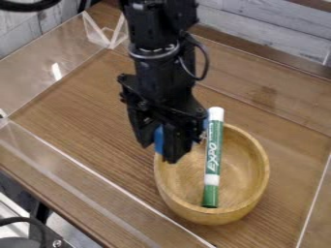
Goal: Put the blue block in the brown bowl
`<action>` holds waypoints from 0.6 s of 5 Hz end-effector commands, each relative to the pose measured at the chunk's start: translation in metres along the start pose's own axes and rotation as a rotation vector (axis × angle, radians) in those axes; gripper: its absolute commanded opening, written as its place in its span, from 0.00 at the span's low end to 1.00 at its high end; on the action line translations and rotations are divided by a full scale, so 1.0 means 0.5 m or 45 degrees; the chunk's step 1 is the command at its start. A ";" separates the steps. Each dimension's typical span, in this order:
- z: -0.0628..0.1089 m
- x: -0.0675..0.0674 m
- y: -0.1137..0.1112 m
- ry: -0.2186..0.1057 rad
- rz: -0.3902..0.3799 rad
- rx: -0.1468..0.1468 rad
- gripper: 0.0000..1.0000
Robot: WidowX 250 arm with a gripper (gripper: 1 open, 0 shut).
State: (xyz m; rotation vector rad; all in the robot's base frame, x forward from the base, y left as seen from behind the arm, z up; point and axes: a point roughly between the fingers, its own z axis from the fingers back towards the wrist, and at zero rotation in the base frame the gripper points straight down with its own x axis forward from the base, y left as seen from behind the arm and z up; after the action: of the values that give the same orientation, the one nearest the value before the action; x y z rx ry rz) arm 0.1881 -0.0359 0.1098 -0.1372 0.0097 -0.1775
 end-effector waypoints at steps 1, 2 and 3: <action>0.013 0.006 -0.010 -0.055 -0.017 0.001 0.00; 0.011 0.005 -0.018 -0.065 -0.017 -0.002 0.00; 0.011 0.005 -0.023 -0.075 -0.016 -0.007 0.00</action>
State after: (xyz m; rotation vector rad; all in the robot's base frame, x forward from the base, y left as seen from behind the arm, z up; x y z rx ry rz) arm 0.1844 -0.0450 0.1085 -0.1458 -0.0066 -0.1806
